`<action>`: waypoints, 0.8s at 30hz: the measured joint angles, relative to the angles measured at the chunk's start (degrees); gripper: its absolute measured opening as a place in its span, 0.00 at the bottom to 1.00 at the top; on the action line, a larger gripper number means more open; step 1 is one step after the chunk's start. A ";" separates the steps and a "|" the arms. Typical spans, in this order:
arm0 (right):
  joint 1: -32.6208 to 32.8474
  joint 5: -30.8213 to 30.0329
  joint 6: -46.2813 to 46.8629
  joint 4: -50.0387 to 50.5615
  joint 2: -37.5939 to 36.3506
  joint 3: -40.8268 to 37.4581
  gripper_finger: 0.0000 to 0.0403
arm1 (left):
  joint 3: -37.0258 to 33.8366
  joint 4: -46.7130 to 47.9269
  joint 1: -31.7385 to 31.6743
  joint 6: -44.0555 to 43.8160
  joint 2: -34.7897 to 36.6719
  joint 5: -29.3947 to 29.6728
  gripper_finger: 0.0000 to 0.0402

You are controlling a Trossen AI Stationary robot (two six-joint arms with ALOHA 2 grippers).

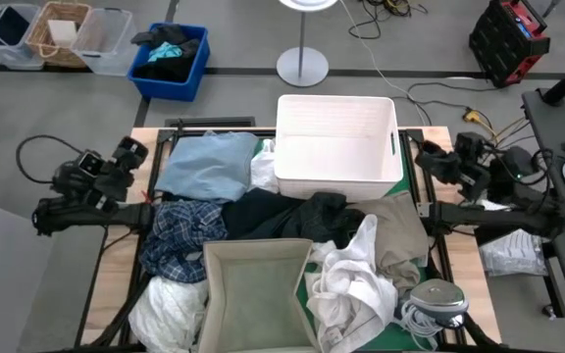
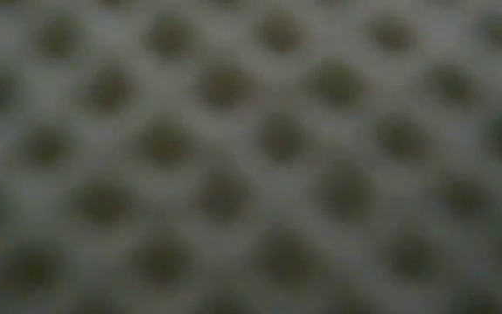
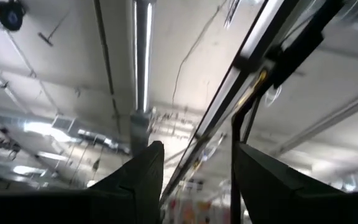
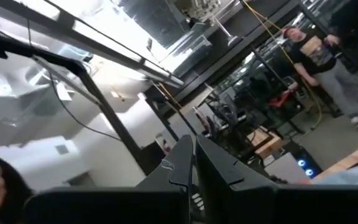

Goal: Sort clothes
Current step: Put the blue polo shirt into the gray laundry organizer

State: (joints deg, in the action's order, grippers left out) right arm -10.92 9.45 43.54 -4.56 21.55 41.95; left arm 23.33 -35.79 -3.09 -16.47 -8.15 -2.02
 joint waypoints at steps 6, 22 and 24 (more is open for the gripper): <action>0.00 -0.09 -4.43 4.09 7.81 9.71 0.03 | 6.65 9.62 0.00 -0.62 -3.83 -0.02 0.43; 0.00 -4.11 -18.11 34.55 22.10 35.89 0.03 | 28.40 34.99 -0.02 3.14 -19.33 18.16 0.43; 0.00 -4.02 -20.48 34.77 23.25 37.48 0.03 | 32.66 45.14 -0.02 0.33 -22.38 22.09 0.43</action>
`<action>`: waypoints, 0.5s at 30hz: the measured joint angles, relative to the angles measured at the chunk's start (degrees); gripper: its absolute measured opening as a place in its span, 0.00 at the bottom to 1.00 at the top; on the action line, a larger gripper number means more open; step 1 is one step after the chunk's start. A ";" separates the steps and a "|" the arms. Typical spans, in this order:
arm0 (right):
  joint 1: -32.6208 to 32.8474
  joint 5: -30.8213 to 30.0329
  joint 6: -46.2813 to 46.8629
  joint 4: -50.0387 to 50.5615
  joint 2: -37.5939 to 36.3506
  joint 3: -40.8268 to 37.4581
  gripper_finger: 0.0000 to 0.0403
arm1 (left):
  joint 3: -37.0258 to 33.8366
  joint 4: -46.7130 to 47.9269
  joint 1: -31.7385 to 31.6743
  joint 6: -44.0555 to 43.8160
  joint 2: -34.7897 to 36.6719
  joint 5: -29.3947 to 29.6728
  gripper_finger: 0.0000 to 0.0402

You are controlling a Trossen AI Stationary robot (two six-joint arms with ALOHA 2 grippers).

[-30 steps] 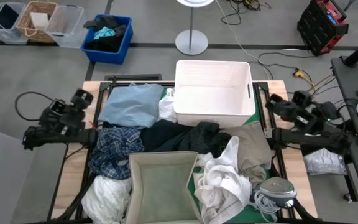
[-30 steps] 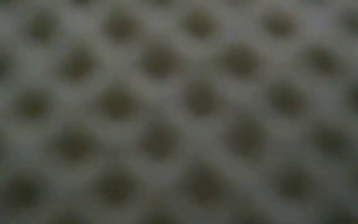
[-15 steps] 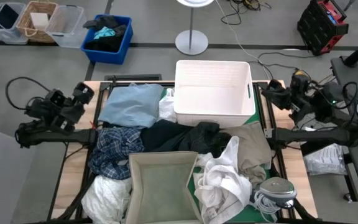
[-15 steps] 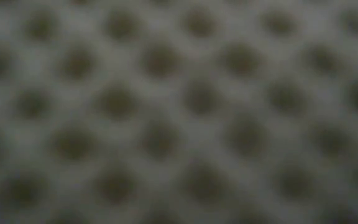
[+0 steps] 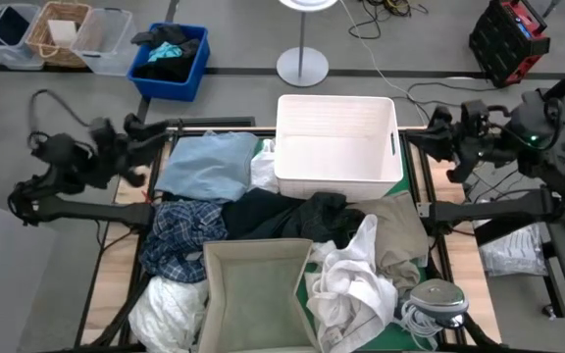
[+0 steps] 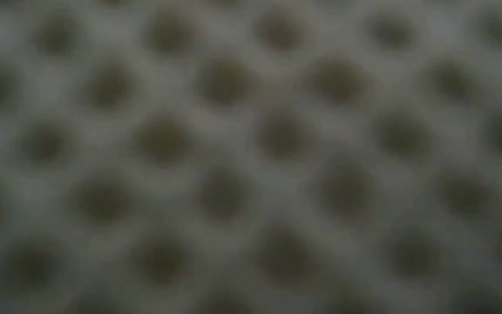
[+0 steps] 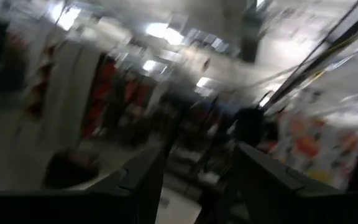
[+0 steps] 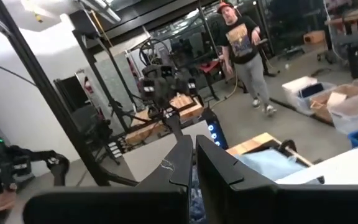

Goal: Sort clothes
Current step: Put the blue polo shirt into the gray laundry organizer

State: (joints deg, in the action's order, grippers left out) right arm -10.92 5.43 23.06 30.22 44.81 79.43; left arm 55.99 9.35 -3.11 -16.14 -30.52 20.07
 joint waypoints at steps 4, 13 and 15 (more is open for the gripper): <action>0.00 -0.04 -6.01 0.00 1.61 1.93 0.03 | 8.62 24.16 0.00 -7.46 -6.96 2.29 0.43; 0.00 -0.06 -20.96 -0.14 1.80 2.78 0.03 | 21.78 66.05 0.03 -19.52 -21.62 -9.68 0.43; 0.00 -0.07 -22.81 -0.51 1.79 2.78 0.03 | 22.07 71.09 0.02 -19.49 -23.71 -12.45 0.43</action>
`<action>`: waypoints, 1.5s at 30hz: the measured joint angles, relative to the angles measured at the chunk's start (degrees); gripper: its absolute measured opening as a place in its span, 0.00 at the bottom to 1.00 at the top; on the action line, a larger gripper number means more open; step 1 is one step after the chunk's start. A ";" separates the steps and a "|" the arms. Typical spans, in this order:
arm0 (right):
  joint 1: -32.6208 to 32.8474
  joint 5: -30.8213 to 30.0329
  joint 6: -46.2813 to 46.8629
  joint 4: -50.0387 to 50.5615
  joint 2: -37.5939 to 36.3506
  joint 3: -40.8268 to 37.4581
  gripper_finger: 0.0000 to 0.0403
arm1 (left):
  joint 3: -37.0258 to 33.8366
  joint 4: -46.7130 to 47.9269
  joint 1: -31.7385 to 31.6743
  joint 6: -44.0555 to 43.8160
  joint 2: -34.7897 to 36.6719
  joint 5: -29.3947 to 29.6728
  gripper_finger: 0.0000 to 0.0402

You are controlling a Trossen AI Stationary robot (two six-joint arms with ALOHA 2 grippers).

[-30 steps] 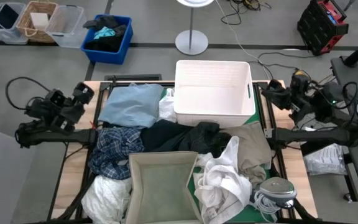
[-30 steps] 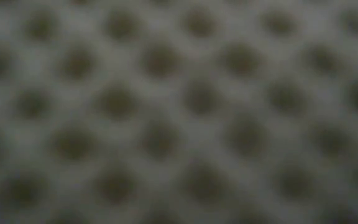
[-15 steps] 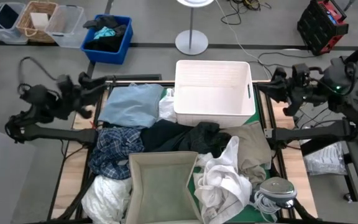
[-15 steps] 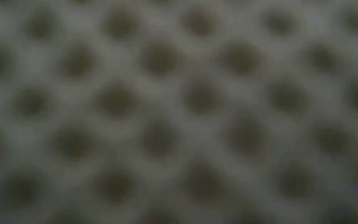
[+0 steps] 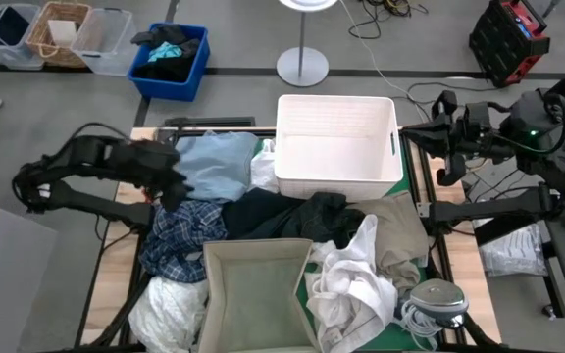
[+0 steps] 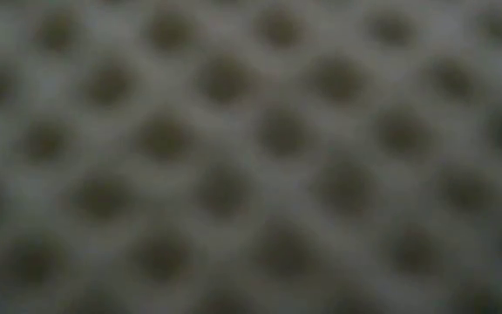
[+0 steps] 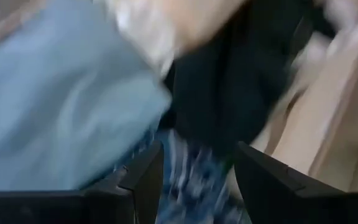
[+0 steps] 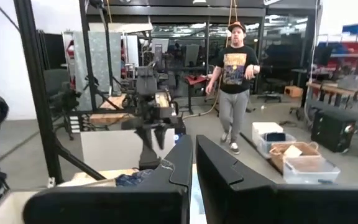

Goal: Sort clothes
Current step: Put the blue polo shirt into the gray laundry organizer

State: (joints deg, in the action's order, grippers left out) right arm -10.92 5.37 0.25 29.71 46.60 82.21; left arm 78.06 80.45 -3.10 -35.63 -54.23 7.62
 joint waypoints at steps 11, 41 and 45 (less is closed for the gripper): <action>0.00 -1.01 -8.41 0.03 0.05 0.00 0.03 | -1.63 3.10 0.02 3.00 -1.96 -5.60 0.43; 0.00 -1.01 -7.78 0.05 0.03 0.00 0.03 | -5.19 9.52 0.05 5.16 -0.39 -10.34 0.43; 0.00 -1.01 -7.78 0.05 0.03 0.00 0.03 | -9.39 9.60 0.05 5.15 -0.36 -10.26 0.43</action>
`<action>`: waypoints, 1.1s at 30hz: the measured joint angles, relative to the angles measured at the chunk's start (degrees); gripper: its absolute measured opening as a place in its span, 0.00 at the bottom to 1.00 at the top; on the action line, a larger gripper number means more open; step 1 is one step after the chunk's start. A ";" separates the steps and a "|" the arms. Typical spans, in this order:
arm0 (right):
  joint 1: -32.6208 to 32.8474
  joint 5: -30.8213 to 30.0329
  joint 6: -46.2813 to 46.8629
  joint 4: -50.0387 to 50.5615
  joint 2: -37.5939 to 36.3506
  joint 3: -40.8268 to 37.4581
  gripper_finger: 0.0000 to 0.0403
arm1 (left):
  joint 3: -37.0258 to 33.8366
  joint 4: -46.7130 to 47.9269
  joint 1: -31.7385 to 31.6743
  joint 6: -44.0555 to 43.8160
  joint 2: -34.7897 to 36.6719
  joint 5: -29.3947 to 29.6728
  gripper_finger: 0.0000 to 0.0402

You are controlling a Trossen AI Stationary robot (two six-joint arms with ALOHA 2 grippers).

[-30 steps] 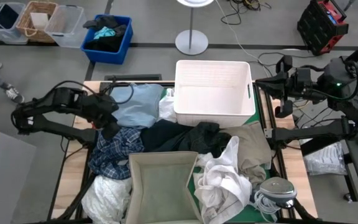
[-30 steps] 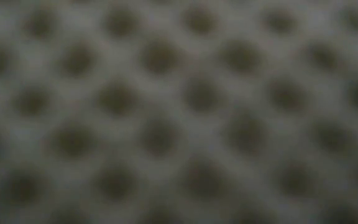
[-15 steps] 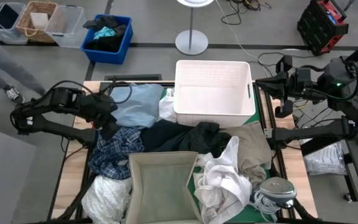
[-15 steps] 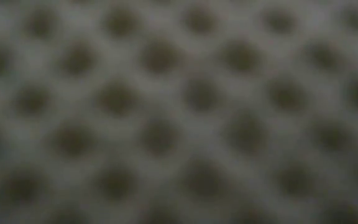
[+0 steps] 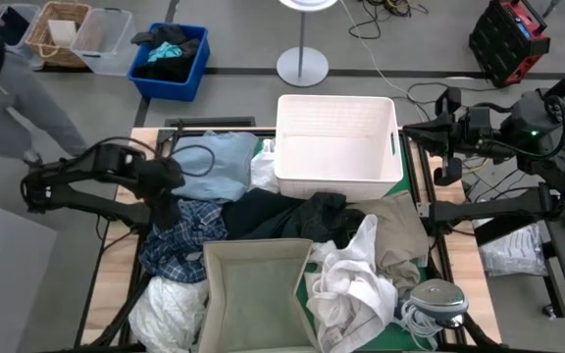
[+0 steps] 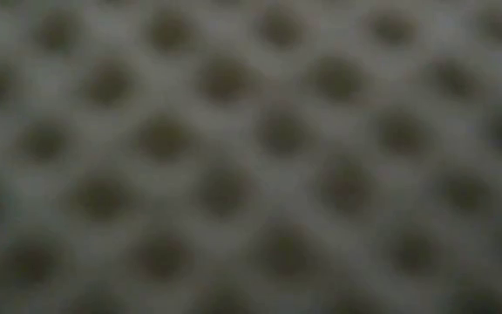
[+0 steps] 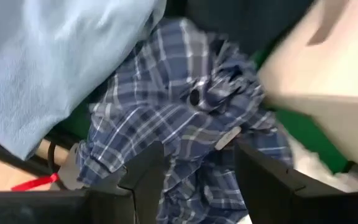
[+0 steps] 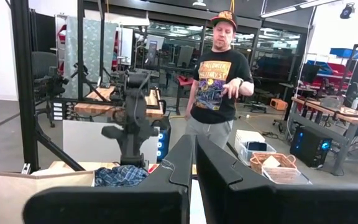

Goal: Sort clothes
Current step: Put the blue polo shirt into the gray laundry organizer

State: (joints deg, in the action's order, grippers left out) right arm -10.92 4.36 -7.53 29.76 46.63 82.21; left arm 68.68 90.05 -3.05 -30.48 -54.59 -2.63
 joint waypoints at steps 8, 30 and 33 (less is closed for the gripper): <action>0.00 0.00 0.00 0.00 0.02 -0.02 0.03 | -7.46 -1.15 0.00 5.54 -0.44 0.56 0.43; 0.00 0.02 0.02 0.02 0.02 -0.02 0.03 | -8.49 -5.91 0.00 24.39 3.47 8.24 0.51; 0.01 0.02 0.02 0.02 0.02 -0.02 0.03 | -8.49 -5.91 0.00 24.33 3.07 8.22 0.56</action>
State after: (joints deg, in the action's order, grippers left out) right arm -10.91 4.38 -7.51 29.78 46.65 82.19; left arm 60.18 84.14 -3.05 -6.15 -51.52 5.58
